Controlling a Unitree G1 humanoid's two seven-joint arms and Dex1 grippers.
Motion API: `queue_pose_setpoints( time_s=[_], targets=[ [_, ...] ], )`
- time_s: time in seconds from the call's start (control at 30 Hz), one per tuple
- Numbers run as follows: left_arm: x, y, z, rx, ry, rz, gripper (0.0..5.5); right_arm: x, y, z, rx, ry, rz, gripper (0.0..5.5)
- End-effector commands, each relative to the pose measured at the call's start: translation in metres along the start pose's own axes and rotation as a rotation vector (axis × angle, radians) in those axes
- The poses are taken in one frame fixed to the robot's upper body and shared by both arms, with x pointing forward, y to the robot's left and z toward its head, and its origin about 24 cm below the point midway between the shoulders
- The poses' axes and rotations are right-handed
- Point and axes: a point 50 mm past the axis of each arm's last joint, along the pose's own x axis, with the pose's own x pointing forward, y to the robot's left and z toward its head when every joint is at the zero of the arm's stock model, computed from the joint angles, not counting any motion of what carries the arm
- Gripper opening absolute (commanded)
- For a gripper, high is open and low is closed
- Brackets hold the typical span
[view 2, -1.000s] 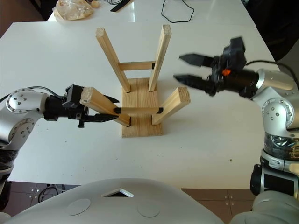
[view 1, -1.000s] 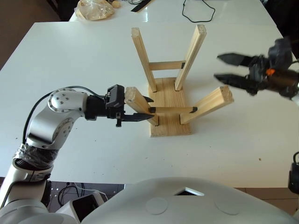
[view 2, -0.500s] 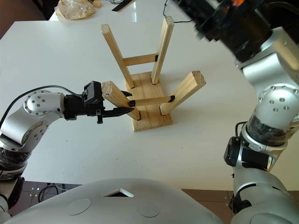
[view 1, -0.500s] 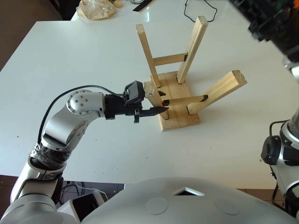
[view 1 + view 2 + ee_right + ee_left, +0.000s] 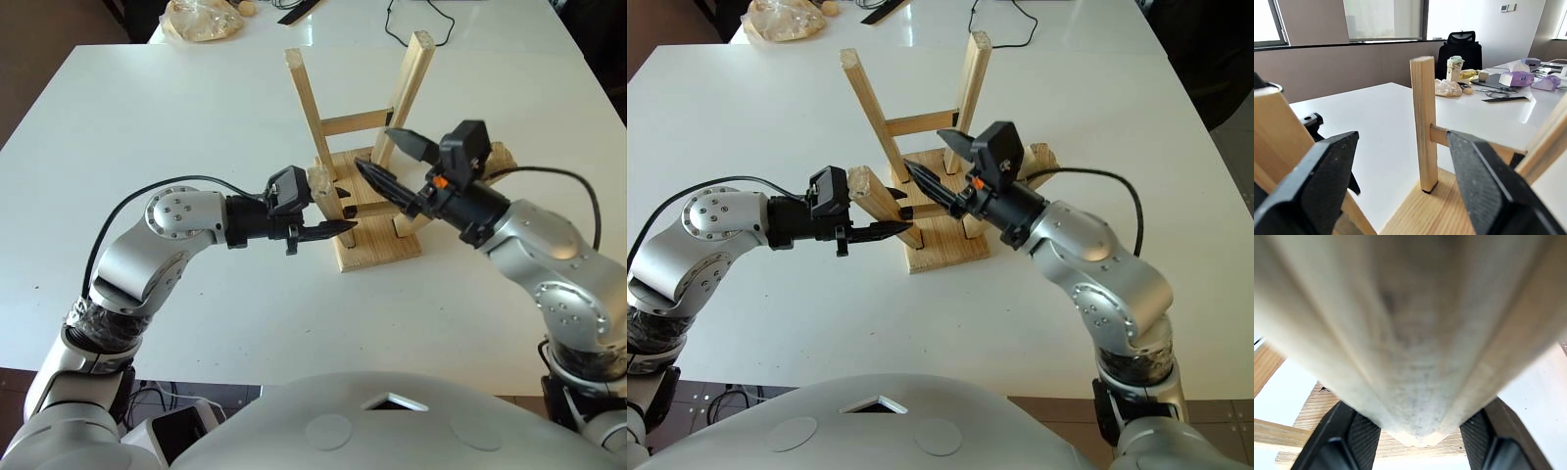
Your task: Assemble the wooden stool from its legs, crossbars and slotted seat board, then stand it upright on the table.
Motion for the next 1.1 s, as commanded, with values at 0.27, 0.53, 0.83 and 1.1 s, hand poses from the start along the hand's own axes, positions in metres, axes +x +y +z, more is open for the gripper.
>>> queue_pose_setpoints(
  time_s=[0.27, 0.53, 0.83, 1.1],
  targets=[
    [0.001, 0.004, -0.035, -0.202, 0.216, 0.065, 2.05, -0.007, 0.012, -0.107, -0.127, 0.401, -0.020, 3.30],
    [0.002, 0.004, -0.052, -0.157, 0.353, 0.099, 2.05, 0.010, 0.017, -0.051, -0.119, 0.099, 0.106, 3.30],
    [-0.007, 0.005, -0.071, -0.208, 0.409, 0.112, 2.05, 0.006, -0.016, 0.078, -0.041, -0.428, 0.117, 3.30],
    [-0.009, -0.003, -0.082, -0.231, 0.444, 0.075, 2.05, -0.020, -0.094, 0.125, -0.044, -0.517, -0.196, 3.30]
  ],
)
